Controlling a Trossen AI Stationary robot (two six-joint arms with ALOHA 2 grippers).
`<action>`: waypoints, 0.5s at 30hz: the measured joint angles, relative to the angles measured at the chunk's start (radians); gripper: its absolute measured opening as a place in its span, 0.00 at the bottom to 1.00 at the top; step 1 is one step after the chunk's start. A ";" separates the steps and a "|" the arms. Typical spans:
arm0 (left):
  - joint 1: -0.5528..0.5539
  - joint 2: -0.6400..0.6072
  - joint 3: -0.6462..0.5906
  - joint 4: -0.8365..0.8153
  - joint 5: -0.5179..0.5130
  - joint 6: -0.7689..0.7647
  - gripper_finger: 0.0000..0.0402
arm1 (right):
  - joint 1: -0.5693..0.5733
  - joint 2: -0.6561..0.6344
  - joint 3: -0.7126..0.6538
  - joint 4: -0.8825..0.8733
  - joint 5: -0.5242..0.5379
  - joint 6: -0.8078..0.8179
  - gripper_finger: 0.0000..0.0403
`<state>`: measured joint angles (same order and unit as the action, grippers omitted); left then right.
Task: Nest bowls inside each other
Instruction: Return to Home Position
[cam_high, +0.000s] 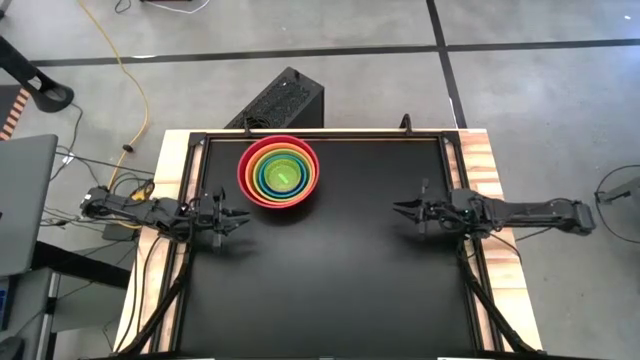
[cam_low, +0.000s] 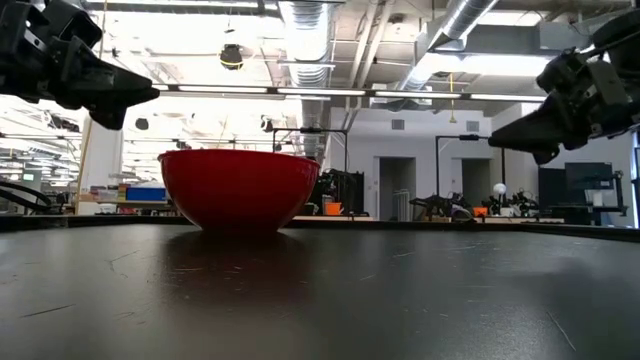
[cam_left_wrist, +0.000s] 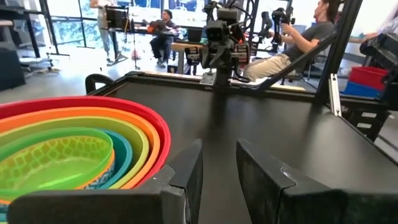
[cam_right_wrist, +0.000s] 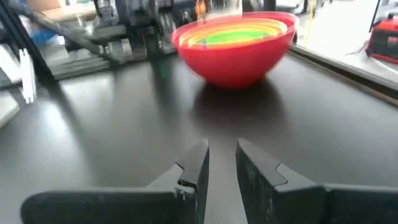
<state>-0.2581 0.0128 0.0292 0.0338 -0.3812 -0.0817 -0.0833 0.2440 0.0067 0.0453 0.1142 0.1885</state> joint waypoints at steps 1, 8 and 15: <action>0.000 0.000 0.000 0.000 -0.001 0.010 0.22 | -0.004 -0.013 0.000 -0.001 0.004 0.005 0.24; 0.000 0.000 0.000 -0.014 -0.042 0.017 0.22 | -0.007 -0.022 0.001 -0.001 0.011 -0.021 0.24; 0.000 0.000 0.001 -0.016 -0.042 0.012 0.22 | -0.007 -0.022 0.002 -0.004 0.012 -0.022 0.24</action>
<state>-0.2581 0.0132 0.0299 0.0174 -0.4229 -0.0692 -0.0898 0.2222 0.0085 0.0410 0.1257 0.1669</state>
